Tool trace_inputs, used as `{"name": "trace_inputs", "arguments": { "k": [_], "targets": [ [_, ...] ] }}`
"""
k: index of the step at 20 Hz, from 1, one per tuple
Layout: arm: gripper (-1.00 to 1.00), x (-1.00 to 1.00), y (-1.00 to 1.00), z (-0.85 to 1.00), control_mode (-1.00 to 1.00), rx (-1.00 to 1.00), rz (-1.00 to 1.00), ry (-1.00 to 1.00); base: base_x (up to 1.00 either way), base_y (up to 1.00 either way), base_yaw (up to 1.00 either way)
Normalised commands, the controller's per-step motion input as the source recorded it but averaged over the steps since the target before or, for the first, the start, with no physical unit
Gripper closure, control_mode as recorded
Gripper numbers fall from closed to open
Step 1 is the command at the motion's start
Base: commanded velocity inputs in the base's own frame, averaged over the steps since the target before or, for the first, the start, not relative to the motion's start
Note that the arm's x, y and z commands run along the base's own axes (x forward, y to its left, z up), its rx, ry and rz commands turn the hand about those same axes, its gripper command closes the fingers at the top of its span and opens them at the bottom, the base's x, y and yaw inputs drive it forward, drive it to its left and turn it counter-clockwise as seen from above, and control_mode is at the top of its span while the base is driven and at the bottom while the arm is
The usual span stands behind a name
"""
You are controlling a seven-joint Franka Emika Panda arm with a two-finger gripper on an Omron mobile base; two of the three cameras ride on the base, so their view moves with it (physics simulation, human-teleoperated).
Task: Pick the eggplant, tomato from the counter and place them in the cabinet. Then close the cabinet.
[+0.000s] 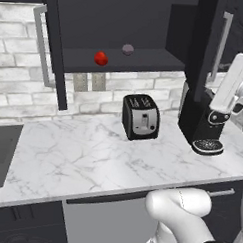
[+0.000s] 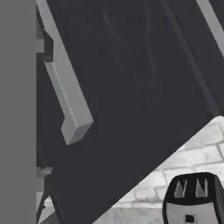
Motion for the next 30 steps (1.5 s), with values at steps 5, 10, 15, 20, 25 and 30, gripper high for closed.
{"name": "trace_inputs", "arguments": {
  "k": [5,10,15,20,25,30],
  "targets": [
    [-1.0,0.49,0.89,0.12,-1.0,0.0,0.05,0.0,0.0,0.0,0.0],
    [-1.0,0.91,0.71,0.0,-1.0,0.0,0.0,0.05,0.0,0.0,0.0],
    [-1.0,1.0,0.56,0.0,-1.0,0.0,0.0,0.07,0.0,0.0,0.0],
    [-1.0,1.0,0.41,0.0,-1.0,0.0,0.0,0.07,0.0,0.0,0.0],
    [-1.0,1.0,0.42,0.0,-1.0,0.0,0.0,0.1,0.0,0.0,0.0],
    [-1.0,1.0,0.36,0.0,-1.0,0.0,0.0,0.11,0.0,0.0,0.0]
  ]
}}
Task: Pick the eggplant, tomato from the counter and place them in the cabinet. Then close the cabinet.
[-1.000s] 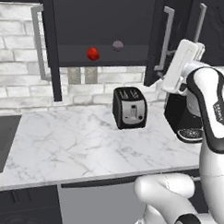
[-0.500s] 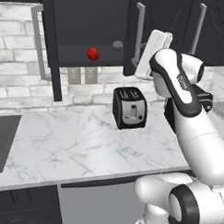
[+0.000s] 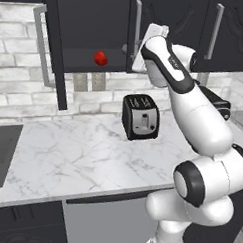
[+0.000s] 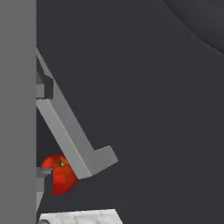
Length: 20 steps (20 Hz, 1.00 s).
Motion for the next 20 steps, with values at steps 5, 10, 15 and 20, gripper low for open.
{"name": "trace_inputs", "arguments": {
  "k": [5,10,15,20],
  "targets": [
    [-1.0,0.77,0.33,-0.05,-1.0,0.0,0.0,0.11,0.0,0.0,0.0],
    [-1.0,-0.05,0.26,-0.01,-1.0,-0.01,0.0,0.05,0.0,0.0,0.0],
    [-1.0,-1.0,0.37,0.01,-1.0,-0.03,0.0,0.0,0.0,0.0,0.0],
    [-1.0,-1.0,0.42,0.17,-1.0,-0.03,0.0,0.0,0.0,0.0,0.0]
  ]
}}
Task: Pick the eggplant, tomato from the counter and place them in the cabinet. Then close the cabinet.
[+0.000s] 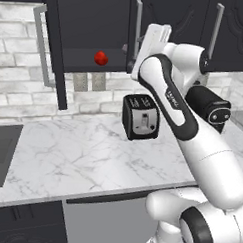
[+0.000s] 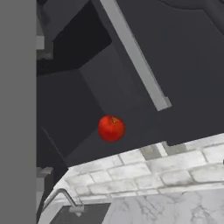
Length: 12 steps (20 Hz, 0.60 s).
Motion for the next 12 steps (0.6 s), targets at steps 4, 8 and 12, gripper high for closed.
{"name": "trace_inputs", "arguments": {
  "k": [4,8,12],
  "targets": [
    [-1.0,-1.0,0.32,0.19,-1.0,-0.01,0.0,0.0,0.0,0.0,0.0],
    [-1.0,-1.0,0.18,0.13,-1.0,0.0,0.0,0.01,0.0,0.0,0.0],
    [-1.0,-1.0,0.0,0.11,-1.0,0.0,0.0,0.06,0.0,0.0,0.0]
  ]
}}
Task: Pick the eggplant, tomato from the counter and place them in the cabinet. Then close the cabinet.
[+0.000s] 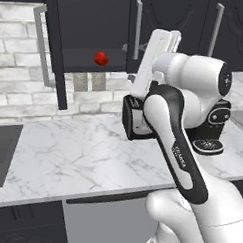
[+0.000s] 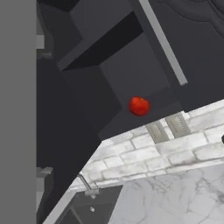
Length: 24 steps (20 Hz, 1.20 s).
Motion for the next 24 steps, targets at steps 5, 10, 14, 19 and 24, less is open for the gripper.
{"name": "trace_inputs", "arguments": {
  "k": [5,10,14,19,24],
  "targets": [
    [-1.0,-0.93,0.15,0.0,-1.0,-0.01,0.0,0.04,0.0,0.0,0.0],
    [-1.0,-0.8,0.26,0.0,-1.0,-0.02,0.0,0.0,0.0,0.0,0.0],
    [-1.0,-0.66,0.38,0.0,-1.0,-0.01,0.0,0.0,0.0,0.0,0.0],
    [-1.0,-0.08,0.61,0.0,-1.0,-0.01,0.0,-0.01,0.0,0.0,0.0],
    [-1.0,0.0,0.6,0.0,-1.0,-0.01,-0.01,-0.02,0.0,0.0,0.0]
  ]
}}
